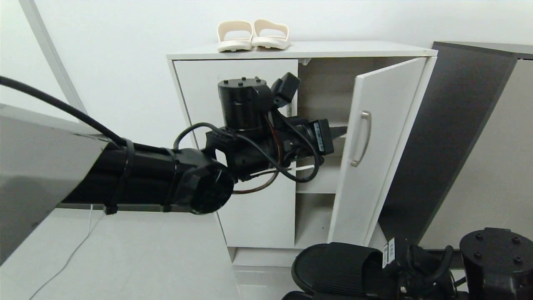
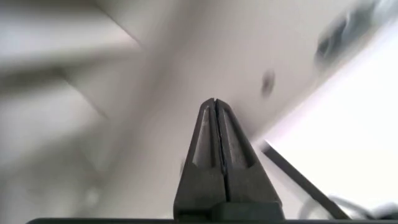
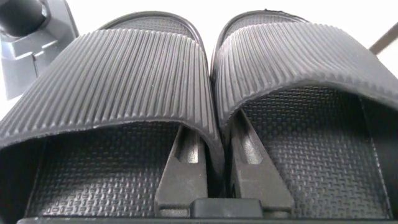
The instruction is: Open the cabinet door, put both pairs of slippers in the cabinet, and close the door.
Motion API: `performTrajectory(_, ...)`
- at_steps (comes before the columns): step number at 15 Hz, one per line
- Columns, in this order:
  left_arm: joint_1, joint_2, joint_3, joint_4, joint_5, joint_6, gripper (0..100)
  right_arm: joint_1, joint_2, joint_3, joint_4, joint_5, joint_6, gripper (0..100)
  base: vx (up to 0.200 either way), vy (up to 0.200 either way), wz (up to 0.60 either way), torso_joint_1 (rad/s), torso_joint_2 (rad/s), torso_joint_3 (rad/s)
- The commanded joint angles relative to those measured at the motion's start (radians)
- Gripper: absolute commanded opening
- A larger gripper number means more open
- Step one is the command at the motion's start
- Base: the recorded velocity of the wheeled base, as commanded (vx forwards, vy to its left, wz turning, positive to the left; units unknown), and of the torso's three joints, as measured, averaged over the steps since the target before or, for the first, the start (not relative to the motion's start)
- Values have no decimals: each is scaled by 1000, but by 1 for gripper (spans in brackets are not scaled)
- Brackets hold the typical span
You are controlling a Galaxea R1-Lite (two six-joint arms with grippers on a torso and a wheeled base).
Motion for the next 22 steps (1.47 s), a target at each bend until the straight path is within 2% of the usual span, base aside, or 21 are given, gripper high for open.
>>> performTrajectory(1,-58,-48,94,-62,1,0,0,11,-10,6,-2,1,-1,0,0,0,0,0,0,0)
performTrajectory(5,-43,-54,103,-67,4,0,0,18,-11,4,-2,-1,-1,0,0,0,0,0,0,0)
performTrajectory(8,29,-227,218,-45,9,1,0,-64,42,-37,-2,-12,4,0,0,0,0,0,0,0)
performTrajectory(9,48,-309,275,-21,35,1,0,-96,67,-60,-2,-18,5,0,0,0,0,0,0,0)
performTrajectory(10,72,-396,327,14,65,17,0,-124,88,-79,-2,-45,7,0,0,0,0,0,0,0)
performTrajectory(11,110,-508,388,60,110,47,0,-134,102,-93,-4,-87,12,0,0,0,0,0,0,0)
performTrajectory(13,166,-737,513,203,208,100,0,-133,99,-113,-4,-105,58,0,0,0,0,0,0,0)
performTrajectory(14,190,-869,569,320,308,142,0,-131,98,-123,-4,-108,65,0,0,0,0,0,0,0)
performTrajectory(15,198,-941,591,379,371,170,0,-133,98,-128,-4,-113,67,0,0,0,0,0,0,0)
performTrajectory(16,221,-1129,643,531,549,242,0,-133,98,-132,-4,-142,73,0,0,0,0,0,0,0)
performTrajectory(17,264,-1257,665,631,641,281,0,-133,98,-136,-4,-162,90,0,0,0,0,0,0,0)
performTrajectory(18,328,-1318,675,686,656,293,0,-133,101,-139,-4,-171,93,0,0,0,0,0,0,0)
performTrajectory(19,482,-1452,714,775,661,296,0,-134,102,-143,-4,-179,94,0,0,0,0,0,0,0)
performTrajectory(20,566,-1551,772,794,662,297,0,-133,101,-143,-4,-180,94,0,0,0,0,0,0,0)
performTrajectory(21,623,-1639,838,795,664,300,0,-131,96,-142,-4,-180,94,0,0,0,0,0,0,0)
performTrajectory(22,640,-1663,866,795,664,305,0,-130,96,-142,-4,-180,93,0,0,0,0,0,0,0)
